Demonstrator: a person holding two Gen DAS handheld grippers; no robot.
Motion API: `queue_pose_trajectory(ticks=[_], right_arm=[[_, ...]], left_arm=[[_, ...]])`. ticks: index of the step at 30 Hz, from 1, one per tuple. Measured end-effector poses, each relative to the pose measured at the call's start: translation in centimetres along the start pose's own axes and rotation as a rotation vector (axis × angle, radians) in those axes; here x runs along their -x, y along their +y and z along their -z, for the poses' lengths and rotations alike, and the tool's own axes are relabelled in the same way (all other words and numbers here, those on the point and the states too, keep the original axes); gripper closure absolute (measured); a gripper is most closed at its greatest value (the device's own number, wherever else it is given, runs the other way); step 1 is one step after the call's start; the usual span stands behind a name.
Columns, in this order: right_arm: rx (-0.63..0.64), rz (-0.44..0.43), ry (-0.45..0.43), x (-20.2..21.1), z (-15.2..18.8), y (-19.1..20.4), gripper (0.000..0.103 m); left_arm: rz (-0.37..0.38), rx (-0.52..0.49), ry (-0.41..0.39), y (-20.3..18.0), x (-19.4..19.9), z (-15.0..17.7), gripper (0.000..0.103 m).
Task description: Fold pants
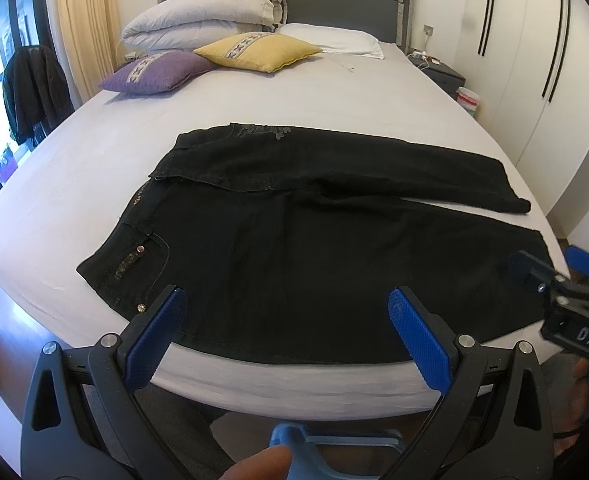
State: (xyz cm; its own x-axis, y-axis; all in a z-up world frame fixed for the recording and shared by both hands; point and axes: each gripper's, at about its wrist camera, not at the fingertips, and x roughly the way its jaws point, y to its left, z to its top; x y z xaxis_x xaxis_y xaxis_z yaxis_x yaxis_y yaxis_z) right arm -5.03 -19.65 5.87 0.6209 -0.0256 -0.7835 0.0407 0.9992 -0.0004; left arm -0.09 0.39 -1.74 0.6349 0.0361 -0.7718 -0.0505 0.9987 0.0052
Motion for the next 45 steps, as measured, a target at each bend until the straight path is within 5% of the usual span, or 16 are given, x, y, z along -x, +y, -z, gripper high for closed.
queue_pose_trajectory(ticks=[7,10,14,16,20,27,33,38,42,45], right_arm=[[0.150,-0.227,-0.044,-1.6,-2.1,-1.0,0.000],[0.216,-0.318,-0.067,-3.0,-5.1,-2.3,0.000],[0.353,-0.424,-0.054,-5.8,-8.7,-3.0,0.000],[0.418,-0.485,-0.026,-7.8,-10.4,-3.4,0.000],[0.483,-0.560,0.047,-12.9,-14.1,-4.2,0.000],[0.576,-0.618,0.152,-20.5,-18.4,-5.5,0.001],[0.650,-0.613,0.219,-26.2,-20.6,-5.8,0.001],[0.663,-0.633,0.232,-29.0,-21.5,-5.5,0.003],[0.651,-0.640,0.248,-30.8,-21.7,-4.8,0.004],[0.656,-0.636,0.258,-31.3,-21.5,-4.3,0.004]], left_arm=[[0.064,-0.071,-0.034,3.0,-2.5,-3.1,0.000],[0.125,-0.149,0.006,5.2,-5.7,-6.6,0.000],[0.093,-0.306,-0.021,6.9,-9.8,-11.0,0.000],[0.109,-0.361,0.065,7.8,-13.3,-14.4,0.000],[0.182,-0.438,0.057,9.4,-18.1,-20.4,0.000],[0.208,-0.678,0.214,9.5,-30.1,-27.8,0.000],[0.257,-0.740,0.373,9.7,-37.5,-28.4,0.000],[0.292,-0.670,0.438,11.8,-41.1,-29.2,0.002],[0.351,-0.646,0.497,12.3,-42.9,-28.2,0.029],[0.354,-0.651,0.498,12.1,-43.3,-27.5,0.034]])
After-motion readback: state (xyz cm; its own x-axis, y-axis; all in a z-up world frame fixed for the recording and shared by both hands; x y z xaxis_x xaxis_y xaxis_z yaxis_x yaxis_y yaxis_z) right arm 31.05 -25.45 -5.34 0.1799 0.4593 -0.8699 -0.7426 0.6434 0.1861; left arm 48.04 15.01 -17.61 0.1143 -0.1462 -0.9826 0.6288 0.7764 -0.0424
